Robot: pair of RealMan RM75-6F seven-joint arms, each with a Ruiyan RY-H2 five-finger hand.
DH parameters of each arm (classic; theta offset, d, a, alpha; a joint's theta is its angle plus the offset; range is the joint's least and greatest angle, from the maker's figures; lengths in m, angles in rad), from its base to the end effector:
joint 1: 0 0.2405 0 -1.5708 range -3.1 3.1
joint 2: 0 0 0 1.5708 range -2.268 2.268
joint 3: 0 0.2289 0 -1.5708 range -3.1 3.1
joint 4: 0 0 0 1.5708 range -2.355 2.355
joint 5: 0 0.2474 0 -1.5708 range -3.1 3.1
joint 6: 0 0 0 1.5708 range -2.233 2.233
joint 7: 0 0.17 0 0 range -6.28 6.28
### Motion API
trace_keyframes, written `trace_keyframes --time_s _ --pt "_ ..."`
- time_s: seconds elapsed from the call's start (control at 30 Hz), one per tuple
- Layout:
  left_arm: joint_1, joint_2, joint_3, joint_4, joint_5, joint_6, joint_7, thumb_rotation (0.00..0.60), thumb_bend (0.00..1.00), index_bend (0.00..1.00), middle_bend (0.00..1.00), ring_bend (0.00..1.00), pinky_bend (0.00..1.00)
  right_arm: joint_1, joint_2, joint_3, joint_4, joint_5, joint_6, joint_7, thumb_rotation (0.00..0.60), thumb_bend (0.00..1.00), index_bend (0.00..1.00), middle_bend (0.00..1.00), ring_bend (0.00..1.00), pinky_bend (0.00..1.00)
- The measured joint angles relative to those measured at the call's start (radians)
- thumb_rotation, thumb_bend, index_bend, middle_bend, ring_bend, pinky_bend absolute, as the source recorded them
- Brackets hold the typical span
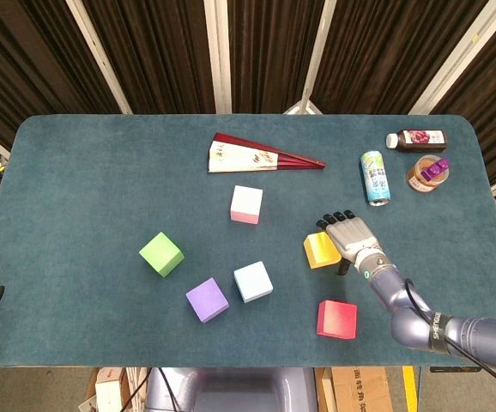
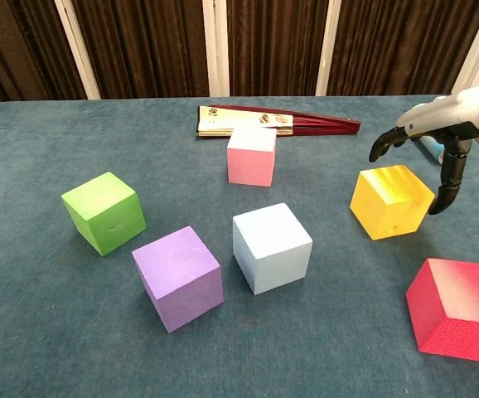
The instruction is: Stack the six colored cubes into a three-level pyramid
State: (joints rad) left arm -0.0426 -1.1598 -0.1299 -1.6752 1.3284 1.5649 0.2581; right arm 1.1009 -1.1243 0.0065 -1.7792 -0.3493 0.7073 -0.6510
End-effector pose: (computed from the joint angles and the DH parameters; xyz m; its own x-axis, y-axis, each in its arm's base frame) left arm -0.3057 0.2094 0.1290 0.5238 -0.0840 0.8477 0.8405 0.2133 -0.4981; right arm -0.1434 -0.3714 -0.0019 0.5871 -0.5522 0.5919 -0.7962 -0.2618 0.5455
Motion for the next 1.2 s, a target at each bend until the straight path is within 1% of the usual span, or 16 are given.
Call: trace_keyframes --time_s 0.2,0.37,0.6,0.9,1.07,1.13,1.2 --pt "-0.003 -0.002 -0.004 -0.008 -0.018 -0.008 0.016 0.600 0.28 0.05 0.00 0.00 0.00 0.009 -0.017 -0.012 0.007 -0.005 0.026 0.017 0.600 0.12 0.20 0.16 0.01 0.00" --pt "-0.006 0.000 -0.003 -0.015 -0.029 -0.023 0.013 0.600 0.28 0.05 0.00 0.00 0.00 -0.007 -0.038 -0.008 0.025 -0.041 0.042 0.058 0.600 0.12 0.20 0.17 0.02 0.00" --pt "-0.006 0.000 -0.004 -0.021 -0.038 -0.022 0.020 0.600 0.28 0.05 0.00 0.00 0.00 -0.015 -0.056 -0.014 0.044 -0.087 0.047 0.077 0.600 0.12 0.20 0.19 0.03 0.00" --pt "-0.008 -0.002 -0.004 -0.023 -0.043 -0.023 0.025 0.600 0.28 0.06 0.00 0.00 0.00 -0.017 -0.080 -0.026 0.070 -0.104 0.057 0.092 0.600 0.13 0.21 0.20 0.04 0.00" --pt "-0.009 -0.003 -0.004 -0.025 -0.047 -0.026 0.030 0.600 0.28 0.06 0.00 0.00 0.00 -0.017 -0.091 -0.031 0.084 -0.111 0.054 0.097 0.600 0.17 0.22 0.21 0.06 0.00" --pt "-0.009 -0.003 -0.003 -0.026 -0.048 -0.026 0.031 0.600 0.28 0.06 0.00 0.00 0.00 -0.018 -0.095 -0.031 0.088 -0.118 0.054 0.102 0.600 0.21 0.23 0.22 0.06 0.00" --pt "-0.009 -0.003 -0.003 -0.026 -0.049 -0.026 0.031 0.600 0.28 0.06 0.00 0.00 0.00 -0.019 -0.098 -0.032 0.092 -0.125 0.054 0.104 0.600 0.27 0.23 0.22 0.06 0.00"
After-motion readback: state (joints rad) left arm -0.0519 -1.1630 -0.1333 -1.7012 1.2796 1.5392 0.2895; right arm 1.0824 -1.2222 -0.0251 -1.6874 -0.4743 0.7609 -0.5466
